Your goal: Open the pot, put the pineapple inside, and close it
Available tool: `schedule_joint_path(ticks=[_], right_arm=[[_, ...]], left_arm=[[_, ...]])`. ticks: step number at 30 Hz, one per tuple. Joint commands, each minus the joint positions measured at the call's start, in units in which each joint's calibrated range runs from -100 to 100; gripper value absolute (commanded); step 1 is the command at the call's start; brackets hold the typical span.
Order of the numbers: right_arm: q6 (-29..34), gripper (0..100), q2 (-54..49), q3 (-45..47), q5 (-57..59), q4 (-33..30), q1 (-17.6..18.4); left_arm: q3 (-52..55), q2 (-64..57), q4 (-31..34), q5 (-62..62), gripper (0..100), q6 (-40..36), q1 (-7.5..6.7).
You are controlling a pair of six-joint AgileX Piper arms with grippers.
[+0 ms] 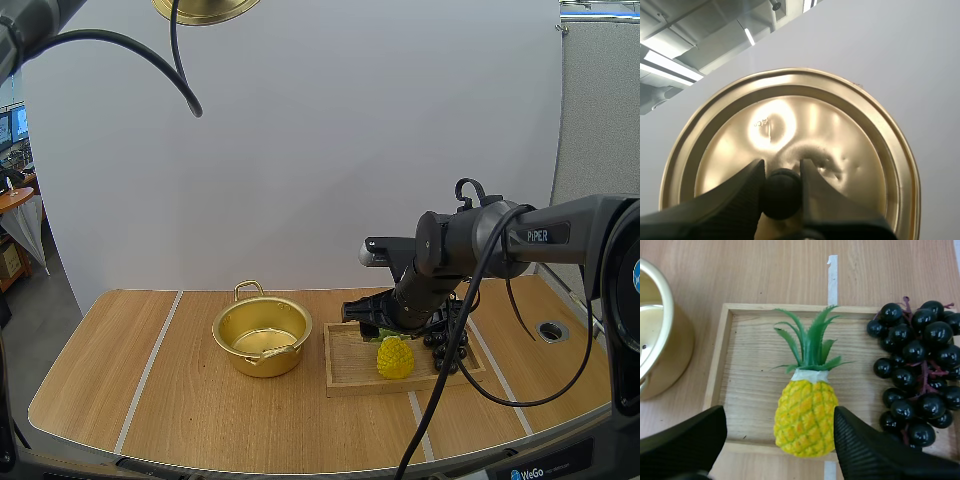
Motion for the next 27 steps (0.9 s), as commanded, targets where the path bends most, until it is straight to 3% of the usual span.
schedule_joint_path(ticks=[1,16,27], right_arm=[[2.66,100,-0.26,-0.33,-0.64,-5.03,0.00],[4.48,100,0.32,-0.33,-2.29,-5.68,0.00],[5.11,100,11.19,-0.33,-6.90,-6.11,0.00]], left_arm=[[-0.45,-0.39,-0.30,-2.04,0,-0.58,-0.04],[-0.45,-0.39,-0.30,-2.04,0,-0.58,-0.04],[-0.45,-0.39,-0.30,-2.04,0,-0.58,-0.04]])
